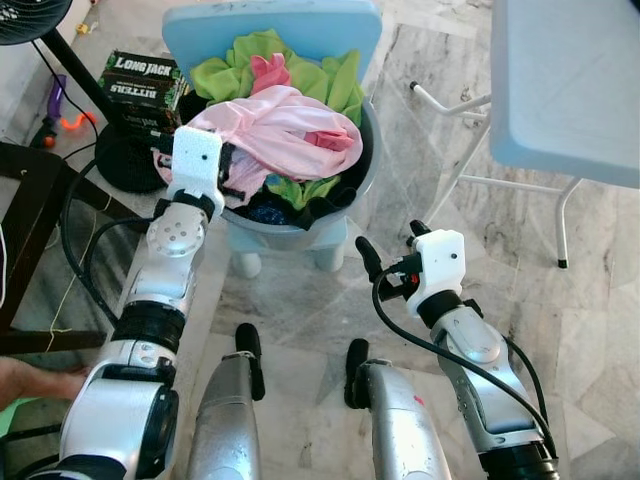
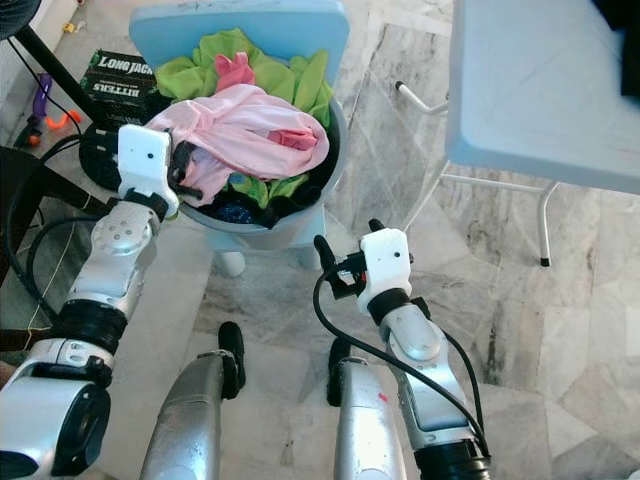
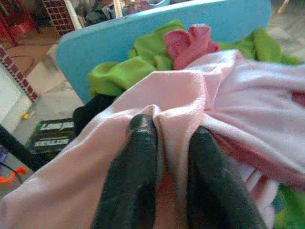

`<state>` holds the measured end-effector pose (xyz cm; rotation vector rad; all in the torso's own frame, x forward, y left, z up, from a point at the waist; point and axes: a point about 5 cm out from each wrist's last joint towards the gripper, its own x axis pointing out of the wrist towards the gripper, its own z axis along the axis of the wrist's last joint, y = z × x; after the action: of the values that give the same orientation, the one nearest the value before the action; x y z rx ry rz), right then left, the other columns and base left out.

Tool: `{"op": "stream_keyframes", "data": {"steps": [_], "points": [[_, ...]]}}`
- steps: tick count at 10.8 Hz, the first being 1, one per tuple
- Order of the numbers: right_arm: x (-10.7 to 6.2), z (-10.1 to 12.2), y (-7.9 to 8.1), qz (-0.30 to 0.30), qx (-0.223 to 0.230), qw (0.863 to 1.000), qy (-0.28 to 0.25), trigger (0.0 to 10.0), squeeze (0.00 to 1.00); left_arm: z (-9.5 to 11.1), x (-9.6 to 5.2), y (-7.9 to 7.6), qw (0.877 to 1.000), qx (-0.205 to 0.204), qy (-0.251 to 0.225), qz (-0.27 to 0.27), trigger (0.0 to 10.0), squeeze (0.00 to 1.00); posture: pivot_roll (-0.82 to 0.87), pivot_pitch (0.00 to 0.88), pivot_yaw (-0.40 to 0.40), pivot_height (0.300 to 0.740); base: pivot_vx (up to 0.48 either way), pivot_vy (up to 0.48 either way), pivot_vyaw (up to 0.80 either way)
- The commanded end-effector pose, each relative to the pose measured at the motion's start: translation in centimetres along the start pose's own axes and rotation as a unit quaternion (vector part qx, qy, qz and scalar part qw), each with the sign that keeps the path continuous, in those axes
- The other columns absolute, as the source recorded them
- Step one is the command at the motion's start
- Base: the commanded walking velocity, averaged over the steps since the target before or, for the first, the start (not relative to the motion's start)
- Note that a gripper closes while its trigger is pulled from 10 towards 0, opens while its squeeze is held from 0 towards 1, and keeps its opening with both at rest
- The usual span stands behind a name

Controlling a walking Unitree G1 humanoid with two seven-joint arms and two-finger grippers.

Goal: Hang hanger

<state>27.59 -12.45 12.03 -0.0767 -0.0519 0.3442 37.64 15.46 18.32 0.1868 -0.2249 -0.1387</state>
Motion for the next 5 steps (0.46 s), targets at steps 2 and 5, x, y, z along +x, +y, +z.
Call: {"op": "stream_keyframes", "data": {"steps": [2,5], "points": [[-0.6,-1.1,-0.3,-0.006,0.002,1.0,0.021,10.0,0.0,1.2,0.5,-1.4,0.998,-0.058,-0.025,-0.027,0.0,0.0,-0.09,0.428,-0.026,0.74,0.0,0.0,0.0],[-0.3,-1.0,-0.3,-0.011,0.002,1.0,0.016,10.0,0.0,3.7,1.7,-4.3,0.986,-0.148,-0.057,-0.06,0.0,0.0,-0.09,0.418,-0.016,0.74,0.0,0.0,0.0]]}}
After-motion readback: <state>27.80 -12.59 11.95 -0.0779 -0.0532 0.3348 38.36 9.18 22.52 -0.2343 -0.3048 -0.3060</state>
